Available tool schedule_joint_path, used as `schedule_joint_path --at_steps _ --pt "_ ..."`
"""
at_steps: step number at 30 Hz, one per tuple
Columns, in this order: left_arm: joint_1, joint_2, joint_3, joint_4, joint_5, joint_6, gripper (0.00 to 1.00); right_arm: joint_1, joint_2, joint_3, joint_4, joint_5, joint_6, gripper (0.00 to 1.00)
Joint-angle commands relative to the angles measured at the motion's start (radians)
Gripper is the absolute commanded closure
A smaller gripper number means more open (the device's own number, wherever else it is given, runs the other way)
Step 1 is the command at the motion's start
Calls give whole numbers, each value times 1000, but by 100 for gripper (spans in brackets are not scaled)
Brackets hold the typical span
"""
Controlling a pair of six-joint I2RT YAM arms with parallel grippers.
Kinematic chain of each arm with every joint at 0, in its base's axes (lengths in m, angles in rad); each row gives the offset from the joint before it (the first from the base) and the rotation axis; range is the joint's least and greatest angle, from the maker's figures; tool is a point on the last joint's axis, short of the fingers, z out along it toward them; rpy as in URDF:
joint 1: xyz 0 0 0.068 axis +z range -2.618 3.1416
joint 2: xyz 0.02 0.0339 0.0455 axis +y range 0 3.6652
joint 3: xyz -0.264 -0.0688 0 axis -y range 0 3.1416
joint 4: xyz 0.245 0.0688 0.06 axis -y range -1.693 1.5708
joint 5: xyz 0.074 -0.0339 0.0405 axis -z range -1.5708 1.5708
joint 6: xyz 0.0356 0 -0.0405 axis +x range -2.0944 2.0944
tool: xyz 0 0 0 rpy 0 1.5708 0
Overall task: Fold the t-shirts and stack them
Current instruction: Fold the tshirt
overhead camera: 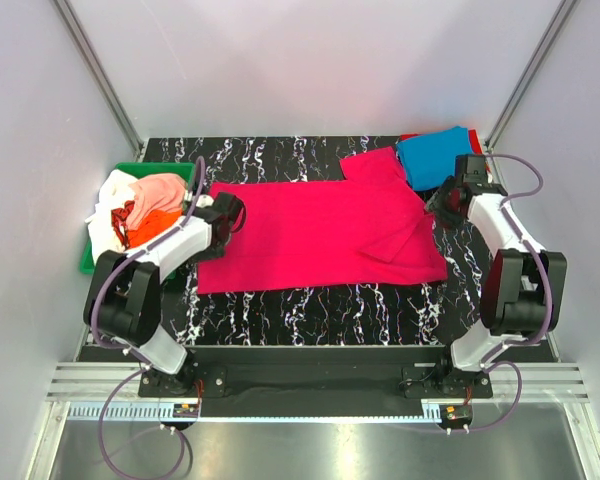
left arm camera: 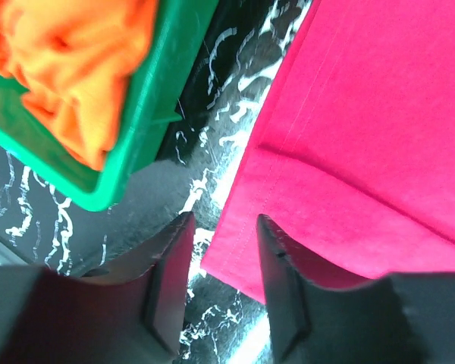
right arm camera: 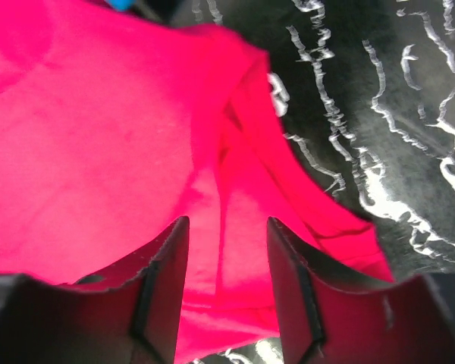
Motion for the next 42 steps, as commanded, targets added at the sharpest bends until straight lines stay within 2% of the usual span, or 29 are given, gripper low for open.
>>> schedule_joint_path --at_steps 1,4,5,6,7,9,12,16,30,38,42 --pt "6 -91 101 -43 -32 15 54 20 -84 18 -13 -84 61 46" --pt "5 -140 114 -31 100 39 48 60 -102 -79 60 -168 129 46" --pt "5 -154 103 -8 161 91 47 114 -109 -108 85 -181 147 46" --pt "3 -168 86 26 341 133 47 132 -115 -165 112 -184 190 46" --pt "1 -195 36 104 435 165 47 147 -117 -192 169 -188 214 46" --pt "1 -228 -10 155 596 179 47 165 -120 -274 253 -220 297 48" --pt "3 -242 -76 239 731 191 48 173 -132 -364 338 -230 392 52" --pt "3 -228 -67 232 786 222 47 198 -148 -417 357 -208 448 53" --pt "3 -210 -61 232 770 237 46 222 -126 -466 366 -132 477 52" --pt "5 -205 -63 226 735 228 46 225 -129 -469 304 -102 501 61" --pt "5 -199 -64 226 732 219 46 228 -135 -480 307 -84 508 61"
